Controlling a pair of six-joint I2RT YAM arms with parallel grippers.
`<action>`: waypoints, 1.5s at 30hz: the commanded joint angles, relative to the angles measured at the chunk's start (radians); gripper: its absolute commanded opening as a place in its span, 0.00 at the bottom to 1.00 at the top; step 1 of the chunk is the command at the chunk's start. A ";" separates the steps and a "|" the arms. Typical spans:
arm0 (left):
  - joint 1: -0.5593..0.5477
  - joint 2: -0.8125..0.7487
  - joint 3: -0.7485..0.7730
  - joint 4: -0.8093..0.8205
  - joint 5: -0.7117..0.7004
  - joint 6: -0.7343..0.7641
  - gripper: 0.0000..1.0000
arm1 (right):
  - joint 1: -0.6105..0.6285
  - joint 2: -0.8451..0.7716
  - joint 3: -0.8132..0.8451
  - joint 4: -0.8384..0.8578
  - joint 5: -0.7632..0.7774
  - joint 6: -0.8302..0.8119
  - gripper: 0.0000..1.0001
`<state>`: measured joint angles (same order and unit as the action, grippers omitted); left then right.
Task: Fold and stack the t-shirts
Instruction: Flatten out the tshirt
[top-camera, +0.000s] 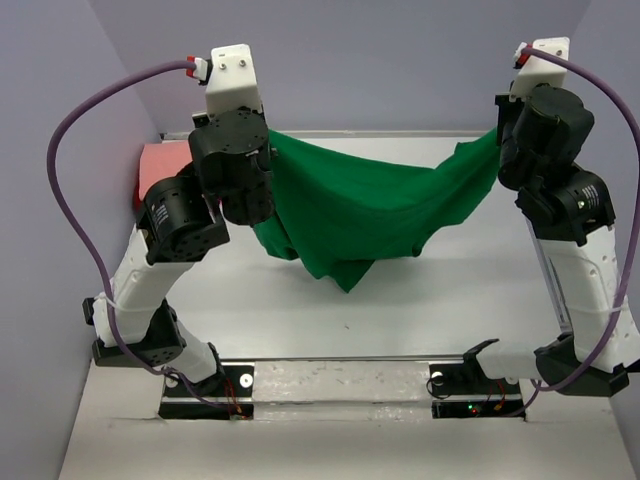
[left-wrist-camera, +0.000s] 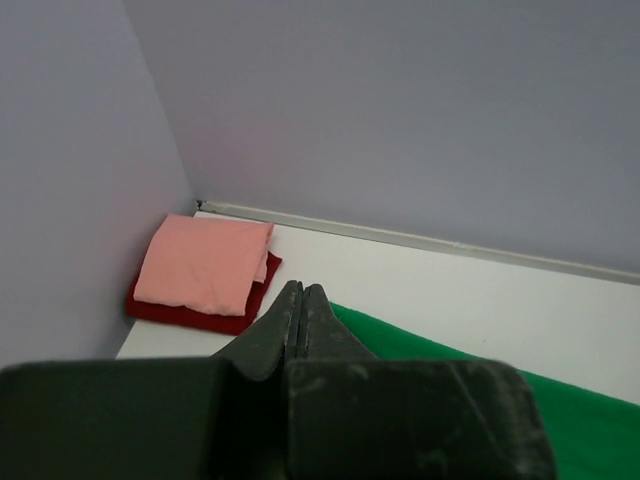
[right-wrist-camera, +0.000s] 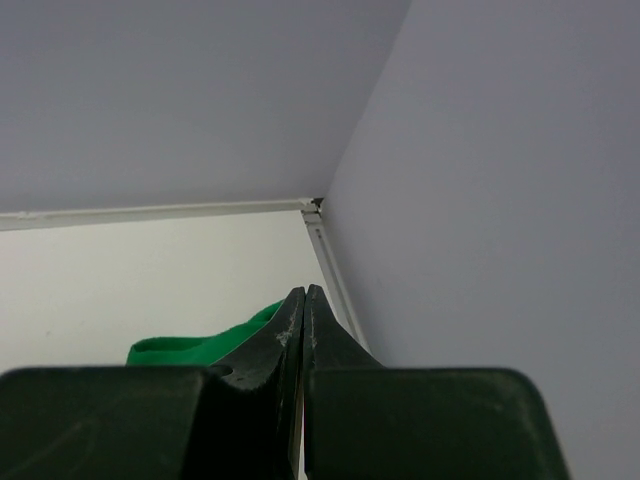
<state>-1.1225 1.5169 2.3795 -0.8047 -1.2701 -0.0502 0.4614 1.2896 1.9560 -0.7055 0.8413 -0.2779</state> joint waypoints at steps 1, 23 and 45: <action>-0.023 -0.021 0.047 0.351 -0.101 0.298 0.01 | 0.022 0.034 0.177 0.023 -0.050 0.023 0.00; 0.210 0.003 0.010 0.165 0.275 0.014 0.00 | 0.031 0.073 0.083 0.052 -0.062 -0.009 0.00; 0.691 -0.176 -0.371 0.200 0.741 -0.080 0.00 | -0.162 0.143 0.113 -0.098 -0.179 0.197 0.00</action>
<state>-0.4473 1.3617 1.9789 -0.6338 -0.5598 -0.1276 0.3149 1.4544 2.0319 -0.8021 0.6502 -0.1051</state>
